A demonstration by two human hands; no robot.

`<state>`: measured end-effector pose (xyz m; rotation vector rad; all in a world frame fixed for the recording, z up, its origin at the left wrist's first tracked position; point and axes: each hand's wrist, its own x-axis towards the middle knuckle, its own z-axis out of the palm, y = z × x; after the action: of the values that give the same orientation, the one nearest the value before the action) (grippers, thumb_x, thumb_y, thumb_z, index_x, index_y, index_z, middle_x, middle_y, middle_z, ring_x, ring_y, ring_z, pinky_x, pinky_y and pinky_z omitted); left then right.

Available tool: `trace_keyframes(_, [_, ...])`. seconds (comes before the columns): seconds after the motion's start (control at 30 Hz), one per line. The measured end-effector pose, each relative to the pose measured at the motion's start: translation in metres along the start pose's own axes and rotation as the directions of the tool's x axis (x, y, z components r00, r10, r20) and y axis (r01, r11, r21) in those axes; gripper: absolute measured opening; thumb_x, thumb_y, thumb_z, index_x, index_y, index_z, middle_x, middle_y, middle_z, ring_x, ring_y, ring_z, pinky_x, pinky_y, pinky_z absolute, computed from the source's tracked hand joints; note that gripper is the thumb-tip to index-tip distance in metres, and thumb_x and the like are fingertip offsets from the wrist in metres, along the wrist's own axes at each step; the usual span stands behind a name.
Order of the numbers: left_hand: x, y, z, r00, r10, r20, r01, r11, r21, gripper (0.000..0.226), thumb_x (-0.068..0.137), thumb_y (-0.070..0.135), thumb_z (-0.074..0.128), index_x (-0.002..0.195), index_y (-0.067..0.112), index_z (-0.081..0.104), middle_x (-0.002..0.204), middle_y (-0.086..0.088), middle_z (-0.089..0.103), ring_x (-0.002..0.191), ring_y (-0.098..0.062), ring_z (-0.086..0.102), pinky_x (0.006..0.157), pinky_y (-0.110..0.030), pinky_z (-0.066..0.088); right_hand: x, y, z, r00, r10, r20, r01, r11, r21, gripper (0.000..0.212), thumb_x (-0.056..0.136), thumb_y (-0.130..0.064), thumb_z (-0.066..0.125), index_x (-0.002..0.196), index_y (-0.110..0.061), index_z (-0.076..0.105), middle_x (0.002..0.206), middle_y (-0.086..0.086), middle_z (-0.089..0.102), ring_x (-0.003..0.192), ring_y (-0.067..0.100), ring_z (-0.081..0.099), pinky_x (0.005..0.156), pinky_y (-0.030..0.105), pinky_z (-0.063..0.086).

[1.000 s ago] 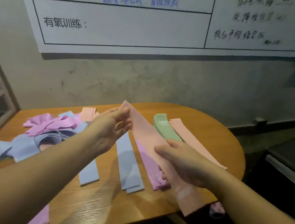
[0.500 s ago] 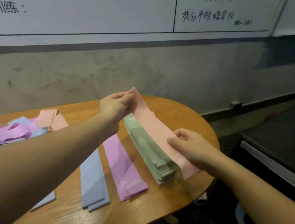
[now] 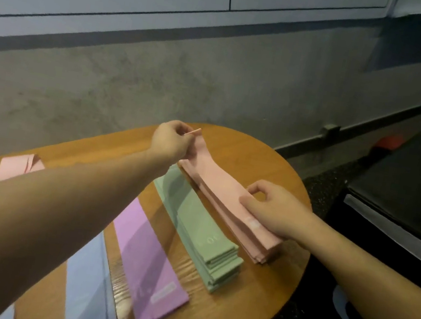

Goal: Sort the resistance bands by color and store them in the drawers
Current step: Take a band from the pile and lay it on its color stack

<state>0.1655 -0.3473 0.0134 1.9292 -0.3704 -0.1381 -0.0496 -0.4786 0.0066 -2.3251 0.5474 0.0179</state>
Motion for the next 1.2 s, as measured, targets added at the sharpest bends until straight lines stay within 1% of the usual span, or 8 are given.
trace_keyframes(0.13, [0.015, -0.010, 0.002, 0.998, 0.026, 0.060, -0.035, 0.988, 0.147, 0.011, 0.097, 0.016, 0.066, 0.097, 0.005, 0.068, 0.071, -0.014, 0.073, 0.069, -0.031, 0.075, 0.072, -0.047, 0.063, 0.012, 0.003, 0.005, 0.999, 0.038, 0.022, -0.037, 0.997, -0.065, 0.014, 0.093, -0.043, 0.061, 0.092, -0.030, 0.055, 0.086, -0.006, 0.066, 0.076, 0.010, 0.063, 0.058, 0.030, 0.045])
trace_keyframes(0.33, [0.031, -0.021, 0.012, 0.994, 0.039, 0.104, -0.073, 0.933, 0.353, 0.007, 0.100, 0.016, 0.060, 0.097, 0.013, 0.067, 0.078, -0.009, 0.074, 0.064, -0.021, 0.074, 0.068, -0.043, 0.064, 0.019, 0.013, 0.011, 0.998, 0.052, 0.044, -0.044, 0.987, -0.155, 0.016, 0.093, -0.045, 0.061, 0.087, -0.031, 0.058, 0.083, -0.008, 0.067, 0.074, 0.006, 0.064, 0.058, 0.028, 0.047])
trace_keyframes(0.5, [0.035, -0.022, 0.017, 0.984, 0.069, 0.166, -0.150, 0.825, 0.545, 0.009, 0.100, 0.014, 0.057, 0.102, 0.019, 0.065, 0.094, -0.004, 0.068, 0.074, -0.020, 0.073, 0.065, -0.038, 0.064, 0.019, 0.019, 0.011, 0.995, 0.069, 0.069, -0.057, 0.984, -0.169, 0.015, 0.094, -0.047, 0.060, 0.091, -0.033, 0.057, 0.084, -0.009, 0.068, 0.075, 0.004, 0.065, 0.061, 0.027, 0.051])
trace_keyframes(0.63, [0.038, -0.022, 0.019, 0.978, 0.121, 0.170, -0.199, 0.786, 0.586, 0.005, 0.100, 0.023, 0.060, 0.102, 0.025, 0.064, 0.107, -0.002, 0.065, 0.084, -0.022, 0.069, 0.071, -0.037, 0.063, 0.015, 0.020, 0.005, 0.998, 0.049, 0.049, -0.040, 0.984, -0.172, 0.015, 0.092, -0.046, 0.062, 0.092, -0.031, 0.056, 0.087, -0.010, 0.066, 0.077, 0.004, 0.062, 0.059, 0.027, 0.045])
trace_keyframes(0.87, [0.034, -0.025, 0.023, 0.961, 0.121, 0.247, -0.261, 0.686, 0.679, 0.010, 0.100, 0.031, 0.060, 0.107, 0.025, 0.064, 0.111, -0.004, 0.064, 0.094, -0.025, 0.065, 0.082, -0.040, 0.060, 0.011, 0.028, 0.006, 0.999, 0.044, 0.012, -0.037, 0.934, -0.355, 0.026, 0.089, -0.058, 0.059, 0.089, -0.032, 0.054, 0.087, -0.012, 0.064, 0.080, 0.005, 0.059, 0.070, 0.031, 0.052])
trace_keyframes(1.0, [0.030, -0.024, 0.021, 0.951, 0.121, 0.284, -0.294, 0.632, 0.717, 0.021, 0.103, 0.032, 0.052, 0.122, 0.024, 0.058, 0.114, -0.004, 0.061, 0.096, -0.023, 0.062, 0.082, -0.038, 0.059, 0.008, 0.032, 0.005, 1.000, 0.025, 0.006, -0.021, 0.941, -0.337, 0.031, 0.088, -0.063, 0.058, 0.105, -0.039, 0.049, 0.087, -0.013, 0.061, 0.083, 0.007, 0.061, 0.074, 0.034, 0.054])
trace_keyframes(1.1, [0.026, -0.022, 0.020, 0.923, 0.170, 0.346, -0.381, 0.540, 0.751, 0.028, 0.104, 0.028, 0.050, 0.131, 0.025, 0.053, 0.118, -0.004, 0.059, 0.101, -0.023, 0.060, 0.083, -0.037, 0.058, 0.007, 0.033, 0.007, 0.999, -0.031, -0.013, 0.026, 0.959, -0.284, 0.037, 0.088, -0.059, 0.060, 0.118, -0.041, 0.048, 0.090, -0.015, 0.056, 0.084, 0.004, 0.058, 0.072, 0.030, 0.051])
trace_keyframes(1.2, [0.021, -0.019, 0.020, 0.886, 0.224, 0.406, -0.463, 0.385, 0.798, 0.028, 0.102, 0.030, 0.052, 0.130, 0.029, 0.055, 0.122, -0.002, 0.057, 0.107, -0.023, 0.056, 0.086, -0.039, 0.055, 0.005, 0.031, 0.011, 0.997, -0.072, -0.021, 0.063, 0.959, -0.275, 0.038, 0.088, -0.062, 0.059, 0.118, -0.041, 0.051, 0.098, -0.017, 0.054, 0.086, 0.003, 0.056, 0.073, 0.028, 0.049])
